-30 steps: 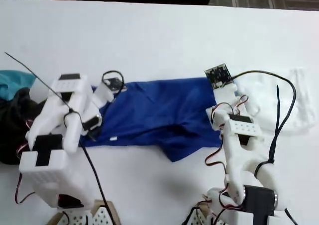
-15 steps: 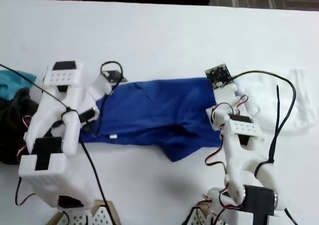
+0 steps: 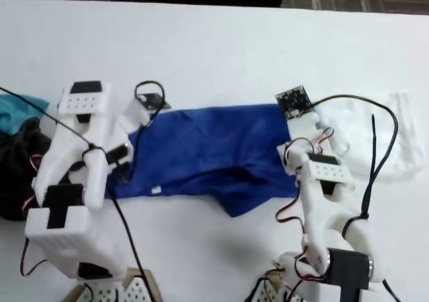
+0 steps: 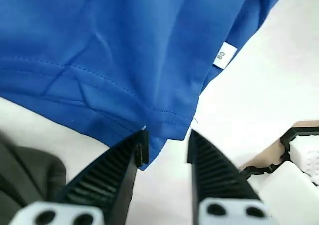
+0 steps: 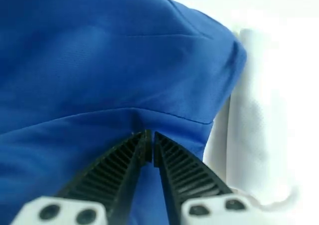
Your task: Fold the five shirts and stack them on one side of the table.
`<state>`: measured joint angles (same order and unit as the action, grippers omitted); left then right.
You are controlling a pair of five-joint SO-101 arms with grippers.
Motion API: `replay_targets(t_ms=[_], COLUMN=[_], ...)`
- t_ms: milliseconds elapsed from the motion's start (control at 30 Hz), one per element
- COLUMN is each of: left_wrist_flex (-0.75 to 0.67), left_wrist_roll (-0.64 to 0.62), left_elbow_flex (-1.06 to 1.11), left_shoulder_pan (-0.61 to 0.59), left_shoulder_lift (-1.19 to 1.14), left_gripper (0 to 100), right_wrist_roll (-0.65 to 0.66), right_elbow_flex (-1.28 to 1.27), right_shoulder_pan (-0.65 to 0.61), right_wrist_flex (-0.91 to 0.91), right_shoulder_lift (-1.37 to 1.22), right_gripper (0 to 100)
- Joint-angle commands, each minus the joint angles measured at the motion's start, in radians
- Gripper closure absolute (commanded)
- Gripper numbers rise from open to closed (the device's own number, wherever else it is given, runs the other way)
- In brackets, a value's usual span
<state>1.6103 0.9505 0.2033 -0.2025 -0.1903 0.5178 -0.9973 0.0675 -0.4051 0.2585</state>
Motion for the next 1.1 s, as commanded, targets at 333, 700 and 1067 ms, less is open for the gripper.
replay_targets(t_ms=[333,700,1067], left_wrist_flex=[-0.147,-0.166,-0.048], left_wrist_roll=[0.006,0.011,0.015], left_elbow_flex=[0.193,0.211,0.077], left_shoulder_pan=[-0.002,-0.003,-0.031], left_shoulder_lift=[0.025,0.031,0.034], left_gripper=[84,98,97], right_wrist_roll=[0.0,0.0,0.0], right_elbow_flex=[0.0,0.0,0.0], right_shoulder_pan=[0.002,0.002,0.002], right_wrist_flex=[0.016,0.016,0.016], right_shoulder_lift=[-0.001,-0.001,-0.001], right_gripper=[97.8,97.8,97.8])
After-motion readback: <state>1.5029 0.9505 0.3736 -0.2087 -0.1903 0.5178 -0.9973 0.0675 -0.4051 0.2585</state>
